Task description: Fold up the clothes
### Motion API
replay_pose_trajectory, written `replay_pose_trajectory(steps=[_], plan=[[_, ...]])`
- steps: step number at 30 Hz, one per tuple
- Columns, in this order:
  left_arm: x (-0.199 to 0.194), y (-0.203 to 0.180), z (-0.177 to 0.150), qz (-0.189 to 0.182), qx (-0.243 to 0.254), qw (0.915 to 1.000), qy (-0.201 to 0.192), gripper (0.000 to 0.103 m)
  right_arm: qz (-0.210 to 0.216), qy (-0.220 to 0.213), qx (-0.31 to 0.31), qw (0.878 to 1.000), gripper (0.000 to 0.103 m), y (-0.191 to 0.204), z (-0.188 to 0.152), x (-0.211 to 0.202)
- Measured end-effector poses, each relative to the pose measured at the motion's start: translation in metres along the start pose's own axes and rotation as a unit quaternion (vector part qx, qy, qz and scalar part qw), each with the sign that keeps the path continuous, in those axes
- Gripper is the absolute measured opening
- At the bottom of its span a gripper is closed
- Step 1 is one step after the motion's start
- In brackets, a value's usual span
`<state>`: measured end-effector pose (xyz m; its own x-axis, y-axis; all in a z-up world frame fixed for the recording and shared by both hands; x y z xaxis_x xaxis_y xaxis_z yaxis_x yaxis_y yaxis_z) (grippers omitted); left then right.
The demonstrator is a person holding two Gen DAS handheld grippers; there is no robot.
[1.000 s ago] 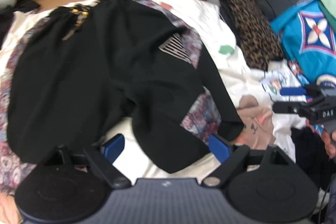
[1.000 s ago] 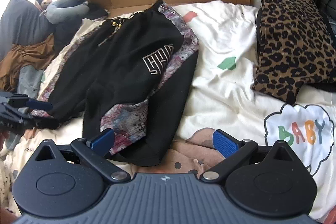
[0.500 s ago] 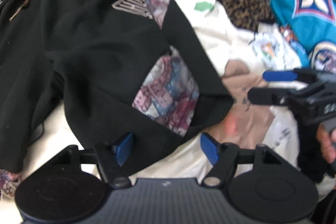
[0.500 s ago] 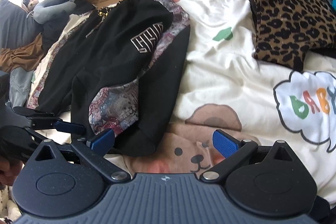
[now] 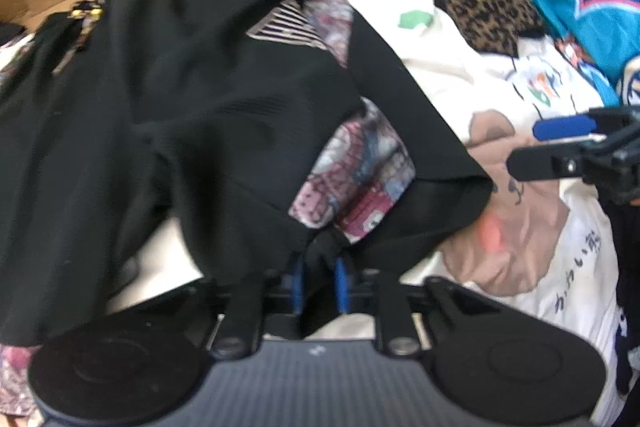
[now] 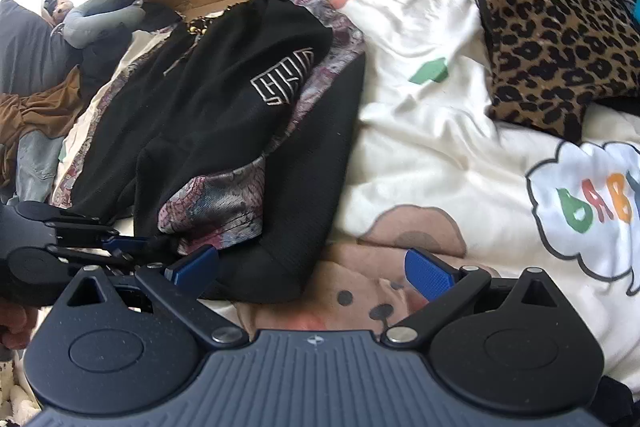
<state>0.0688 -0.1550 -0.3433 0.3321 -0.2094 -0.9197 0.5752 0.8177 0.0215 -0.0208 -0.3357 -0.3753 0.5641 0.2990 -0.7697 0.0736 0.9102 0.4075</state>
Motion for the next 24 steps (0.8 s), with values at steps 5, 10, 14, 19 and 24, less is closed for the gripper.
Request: replay_pose_trajectory(steps=[5,10,14,19,24], plan=[[-0.025,0.03,0.0,-0.001,-0.059,0.9977,-0.032,0.008,0.005,0.001,-0.03,1.0,0.1,0.014,0.006,0.011],[-0.038,0.057,-0.003,0.001,-0.103,0.9939,-0.04,0.008,0.007,0.009,-0.061,0.998,0.099,0.029,0.01,0.025],[-0.04,0.074,-0.011,0.0,-0.135,0.9902,-0.035,0.008,-0.002,0.007,-0.078,0.997,0.092,0.037,0.016,0.035],[-0.029,0.077,-0.019,-0.02,-0.15,0.9882,-0.02,0.008,-0.001,-0.021,-0.065,0.998,0.091,0.042,0.029,0.026],[-0.019,0.065,-0.022,-0.038,-0.136,0.99,-0.012,0.008,-0.003,-0.035,-0.062,0.997,0.091,0.043,0.047,0.021]])
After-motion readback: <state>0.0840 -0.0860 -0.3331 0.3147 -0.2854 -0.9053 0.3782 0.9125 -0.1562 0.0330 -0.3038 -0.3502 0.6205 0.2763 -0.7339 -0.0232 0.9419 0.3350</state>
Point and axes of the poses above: each gripper's, at about its wrist camera, not at the fingertips, and x roughly the way its jaws point, y to its left, z to its top, the point moved 5 cm from there along x, roughly the way its jaws point, and after that the axes turned 6 degrees about z, right-handed, at the moved point
